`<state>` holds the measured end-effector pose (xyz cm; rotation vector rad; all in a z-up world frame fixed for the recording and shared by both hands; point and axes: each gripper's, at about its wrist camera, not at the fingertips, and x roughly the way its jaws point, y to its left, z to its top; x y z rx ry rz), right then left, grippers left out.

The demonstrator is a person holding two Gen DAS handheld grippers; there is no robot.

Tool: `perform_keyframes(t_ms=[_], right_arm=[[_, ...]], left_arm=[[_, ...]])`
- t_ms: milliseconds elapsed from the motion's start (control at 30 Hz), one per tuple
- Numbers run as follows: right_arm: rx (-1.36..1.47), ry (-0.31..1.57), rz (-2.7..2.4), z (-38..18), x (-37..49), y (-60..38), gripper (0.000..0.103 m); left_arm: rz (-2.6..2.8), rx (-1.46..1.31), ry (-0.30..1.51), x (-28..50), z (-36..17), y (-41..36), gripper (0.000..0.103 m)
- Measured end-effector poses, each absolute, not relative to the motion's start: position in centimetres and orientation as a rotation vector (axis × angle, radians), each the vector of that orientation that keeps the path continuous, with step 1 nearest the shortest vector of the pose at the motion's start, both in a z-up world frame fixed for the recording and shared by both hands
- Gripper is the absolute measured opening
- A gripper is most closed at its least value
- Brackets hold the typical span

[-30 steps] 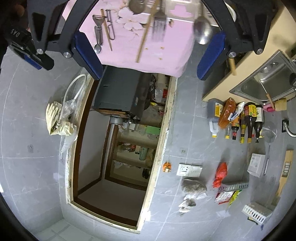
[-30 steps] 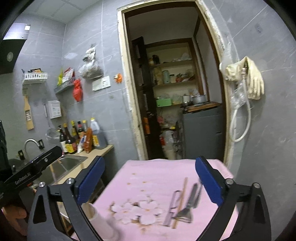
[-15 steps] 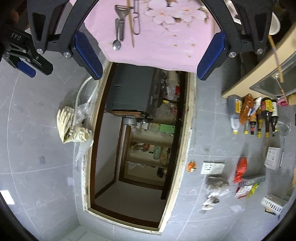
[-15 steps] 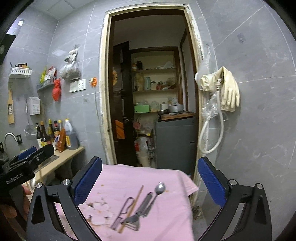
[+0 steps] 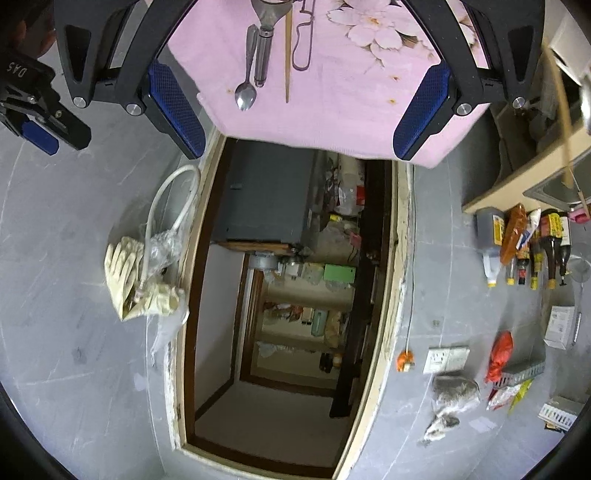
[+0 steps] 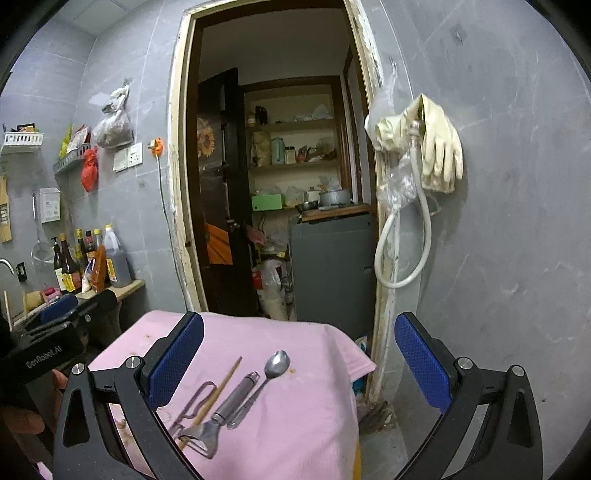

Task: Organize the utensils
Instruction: 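Move both tools back over the remaining utensils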

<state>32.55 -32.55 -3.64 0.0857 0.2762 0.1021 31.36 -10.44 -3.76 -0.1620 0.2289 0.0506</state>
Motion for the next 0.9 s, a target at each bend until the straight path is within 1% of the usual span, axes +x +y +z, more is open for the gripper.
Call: perform_keyframes(t_ms=[500, 567, 600, 633, 767, 867, 900], right_arm=[[0.128, 0.423, 0.222, -10.5, 40.6, -32.6, 0.102], [0.137, 0.463, 0.244, -11.5, 41.8, -32.2, 0.101], [0.140, 0.484, 0.256, -12.0, 42.3, -32.0, 0.101], [0.144, 0.508, 0.269, -12.5, 42.9, -31.8, 0.101], [0.152, 0.592, 0.307, -14.8, 44.7, -30.9, 0.101], [0.142, 0.654, 0.333, -16.4, 45.9, -30.1, 0.092], [0.136, 0.684, 0.345, -17.1, 46.4, -29.7, 0.088]], left_arm=[[0.074, -0.121, 0.508, 38.8, -11.9, -10.7, 0.102], [0.058, -0.119, 0.544, 39.5, -12.7, -10.7, 0.096], [0.052, -0.117, 0.560, 39.8, -13.0, -10.6, 0.085], [0.041, -0.116, 0.581, 40.1, -13.4, -10.6, 0.079], [0.017, -0.116, 0.631, 40.9, -14.6, -10.8, 0.072], [-0.002, -0.104, 0.674, 41.6, -15.4, -11.1, 0.064], [-0.007, -0.097, 0.691, 41.8, -15.6, -11.2, 0.060]])
